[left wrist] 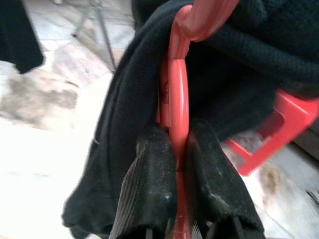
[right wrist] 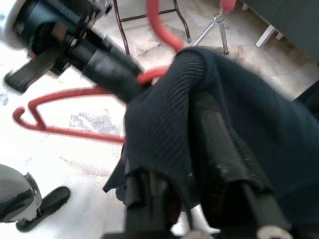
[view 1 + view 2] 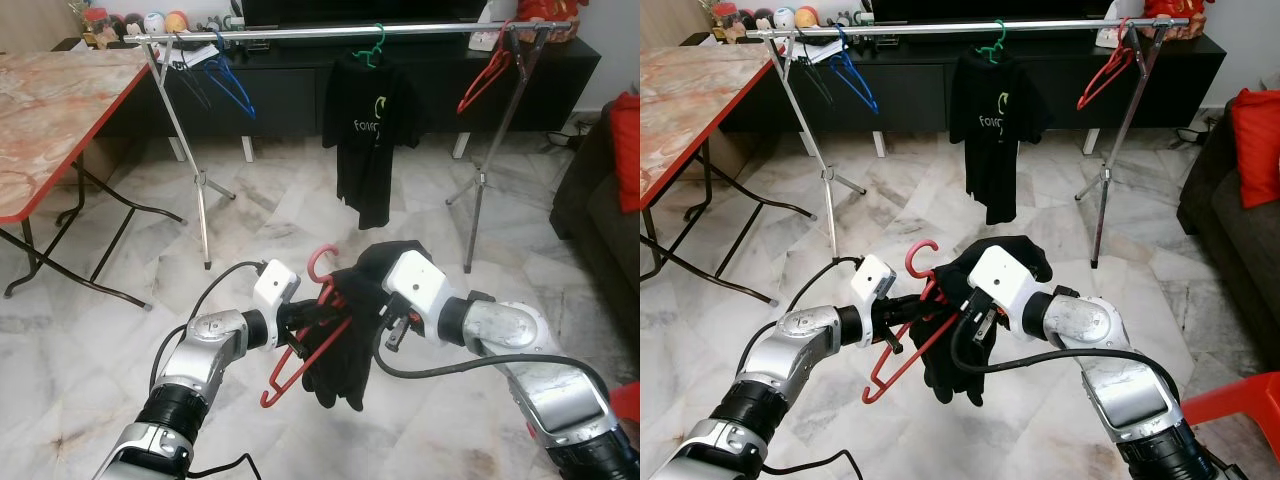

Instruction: Hang hanger

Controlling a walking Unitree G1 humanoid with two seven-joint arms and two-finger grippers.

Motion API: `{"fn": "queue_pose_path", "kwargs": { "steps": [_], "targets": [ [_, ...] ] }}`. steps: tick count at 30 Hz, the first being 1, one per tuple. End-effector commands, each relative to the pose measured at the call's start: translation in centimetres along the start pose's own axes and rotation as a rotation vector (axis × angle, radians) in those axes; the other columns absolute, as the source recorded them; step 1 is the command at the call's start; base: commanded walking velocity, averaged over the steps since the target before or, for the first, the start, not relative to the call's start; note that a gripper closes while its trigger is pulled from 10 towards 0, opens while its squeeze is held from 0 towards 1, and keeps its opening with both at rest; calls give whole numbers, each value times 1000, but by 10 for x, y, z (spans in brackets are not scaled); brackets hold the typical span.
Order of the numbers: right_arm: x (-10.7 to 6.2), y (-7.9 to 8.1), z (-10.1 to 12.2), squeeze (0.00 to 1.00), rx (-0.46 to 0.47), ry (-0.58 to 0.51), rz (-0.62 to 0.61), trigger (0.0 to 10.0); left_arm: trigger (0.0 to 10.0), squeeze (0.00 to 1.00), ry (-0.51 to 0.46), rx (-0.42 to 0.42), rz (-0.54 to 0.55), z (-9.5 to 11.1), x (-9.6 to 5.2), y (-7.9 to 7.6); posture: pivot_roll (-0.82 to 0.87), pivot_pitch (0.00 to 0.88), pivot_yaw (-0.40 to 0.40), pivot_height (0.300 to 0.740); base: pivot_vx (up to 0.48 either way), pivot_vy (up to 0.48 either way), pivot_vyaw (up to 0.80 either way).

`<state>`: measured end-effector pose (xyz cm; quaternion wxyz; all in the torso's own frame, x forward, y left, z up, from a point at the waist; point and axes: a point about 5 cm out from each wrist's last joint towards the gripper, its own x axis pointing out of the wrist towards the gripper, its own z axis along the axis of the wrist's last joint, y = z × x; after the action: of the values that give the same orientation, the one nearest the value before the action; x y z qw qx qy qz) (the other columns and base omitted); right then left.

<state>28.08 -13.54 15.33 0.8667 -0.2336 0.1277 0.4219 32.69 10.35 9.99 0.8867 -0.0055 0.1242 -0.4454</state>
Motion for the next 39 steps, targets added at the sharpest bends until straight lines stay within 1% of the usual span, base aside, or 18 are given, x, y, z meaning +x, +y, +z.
{"fn": "queue_pose_path", "kwargs": {
  "steps": [1,2,5,8,9,14,15,19,20,21,22,26,27,28,31,33,36,39],
  "targets": [
    [0,5,4,620,-22,-2,24,10000,10000,0,-56,27,16,14,0,5,-78,85,52,740,0,0,0],
    [0,5,1,671,-22,16,23,10000,10000,0,-64,27,25,15,0,6,-78,86,52,740,0,0,0],
    [1,5,-3,694,-24,44,14,10000,10000,0,-71,28,31,16,0,7,-75,87,52,740,0,0,0],
    [1,4,-4,792,-22,52,6,10000,10000,0,-77,29,36,17,0,7,-77,87,52,740,0,0,0],
    [1,4,-4,933,-24,54,5,10000,10000,0,-80,28,37,17,0,7,-77,88,52,740,0,0,0],
    [1,4,-5,941,-29,59,6,10000,10000,0,-93,18,30,17,0,7,-77,88,52,740,0,0,0],
    [1,2,-5,1000,-39,64,-15,10000,10000,0,-93,12,7,17,0,5,-77,89,53,740,0,0,0],
    [-1,-8,-4,1000,-39,63,-91,10000,10000,0,-79,2,-39,15,-2,2,-79,89,54,740,0,0,0],
    [-4,-22,-1,1000,-31,50,-180,10000,10000,0,-60,1,-75,12,-3,-1,-79,89,54,740,0,0,0],
    [-4,-22,-1,1000,-31,50,-180,10000,10000,0,-60,1,-75,12,-3,-1,-79,89,54,740,0,0,0],
    [-6,-34,2,1000,-39,27,-256,10000,10000,0,-51,-6,-102,10,-4,-3,-79,89,54,740,0,0,0],
    [-10,-47,10,1000,-28,-27,-346,10000,10000,0,-41,-21,-147,7,-5,-7,-78,86,54,740,0,0,0],
    [-13,-51,14,973,-41,-47,-366,10000,10000,0,-32,-21,-166,6,-5,-9,-79,86,53,740,0,0,0],
    [-15,-54,16,24,-51,-61,-380,10000,10000,0,-25,-22,-180,5,-6,-10,-79,86,53,740,0,0,0],
    [-20,-59,22,0,-80,-91,-374,10000,10000,0,4,-12,-210,1,-7,-13,-83,85,53,740,0,0,0],
    [-25,-57,24,0,-130,-128,-262,10000,10000,0,32,-3,-232,-2,-9,-13,-88,83,54,740,0,0,0],
    [-33,-54,24,0,-143,-169,-121,10000,10000,0,52,5,-249,-3,-11,-12,-91,82,54,740,0,0,0],
    [-38,-55,19,0,-168,-146,-66,10000,10000,0,65,14,-254,-4,-13,-11,-91,82,54,740,0,0,0]
  ]
}}
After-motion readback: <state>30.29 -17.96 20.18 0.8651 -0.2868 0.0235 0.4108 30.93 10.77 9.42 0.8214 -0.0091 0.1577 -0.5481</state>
